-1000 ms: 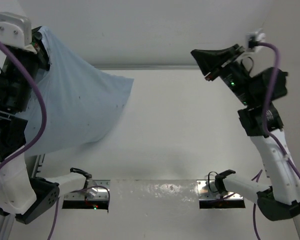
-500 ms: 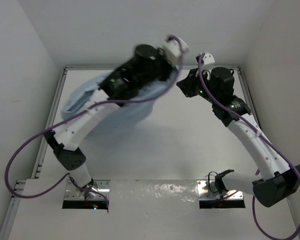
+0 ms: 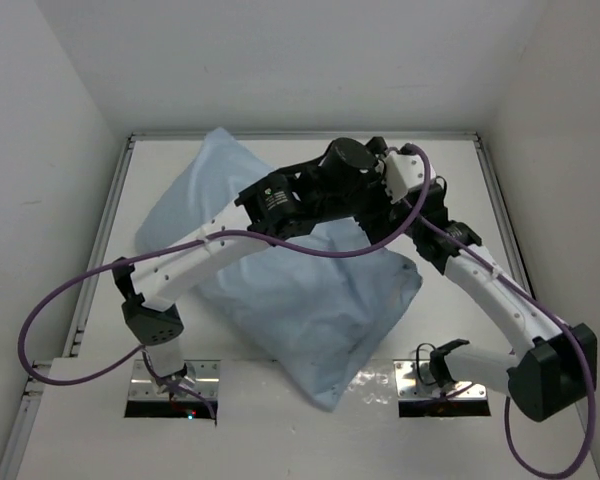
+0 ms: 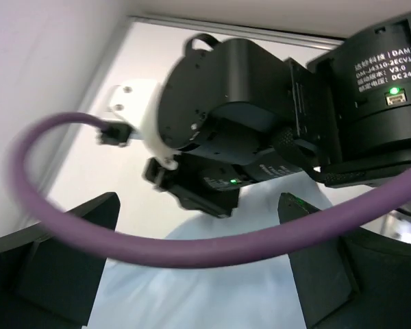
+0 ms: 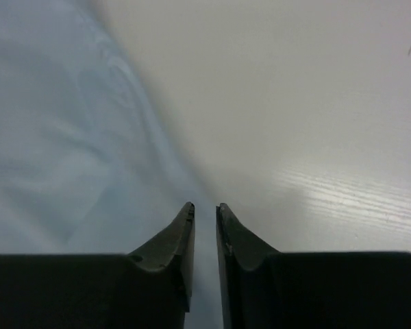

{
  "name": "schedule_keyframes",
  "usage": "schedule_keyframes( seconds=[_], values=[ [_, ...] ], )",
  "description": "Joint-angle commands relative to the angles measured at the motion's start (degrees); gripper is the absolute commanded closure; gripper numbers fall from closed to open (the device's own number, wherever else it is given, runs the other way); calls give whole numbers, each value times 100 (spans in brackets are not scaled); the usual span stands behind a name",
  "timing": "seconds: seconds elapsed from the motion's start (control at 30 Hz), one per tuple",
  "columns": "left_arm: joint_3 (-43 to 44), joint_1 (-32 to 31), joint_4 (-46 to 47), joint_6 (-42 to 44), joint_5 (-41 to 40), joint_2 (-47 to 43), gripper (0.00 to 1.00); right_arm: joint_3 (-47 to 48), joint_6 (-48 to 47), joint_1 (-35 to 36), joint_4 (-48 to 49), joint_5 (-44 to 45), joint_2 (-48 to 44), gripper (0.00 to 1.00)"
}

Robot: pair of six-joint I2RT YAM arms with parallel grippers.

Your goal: Put the pillow into the pillowcase

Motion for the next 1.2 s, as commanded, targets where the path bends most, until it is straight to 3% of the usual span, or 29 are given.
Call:
schedule_keyframes(
  seconds=[0.0, 0.07, 0.23, 0.4, 0.5, 0.57, 0.63, 0.73, 0.77, 0.87, 0.9, 1.0, 1.07, 1.17],
  values=[
    [-51, 53, 430, 35, -907, -658, 0, 562, -90, 13, -77, 51, 323, 79],
    [-620, 385, 518, -8, -1286, -1061, 0, 993, -423, -5, -419, 365, 350, 68],
    [-2098, 1669, 922, -54, -1312, -1783, 0, 1977, -977, -171, -1167, 720, 420, 43],
    [-3303, 1811, 958, 9, -1165, -2022, 0, 1428, -794, -242, -1459, 1174, -44, 28],
    [-3864, 1811, 818, -175, -954, -1847, 0, 778, -680, -277, -1669, 1553, -563, 29],
    [-4147, 1820, 817, -255, -788, -1697, 0, 346, -583, -286, -1749, 1590, -984, 36],
    [-4578, 1820, 966, -255, -576, -1591, 0, -434, -312, -312, -1731, 1450, -1431, 36],
    [-4947, 1820, 1098, -115, -593, -1468, 5, -859, -161, -321, -1547, 1020, -2011, 32],
    [-5035, 1838, 1133, 42, -698, -1451, 9, -1095, -100, -321, -1486, 862, -2145, 31],
    [-5326, 2004, 1186, 298, -769, -1345, 34, -1746, -64, -321, -846, 1, -2462, 28],
    [-5422, 2257, 1186, 447, -769, -1214, 48, -1965, -47, -312, -260, -636, -2480, 26],
    [-5467, 2977, 1212, 684, -839, -977, 67, -2476, 155, -312, 647, -1081, -2042, 27],
    [-5528, 3295, 1344, 843, -961, -967, 66, -2661, 217, -295, 1149, -1389, -1438, 33],
    [-5783, 3499, 2027, 1369, -1382, -1308, 54, -2784, 304, -181, 2248, -1679, -769, 43]
  ],
)
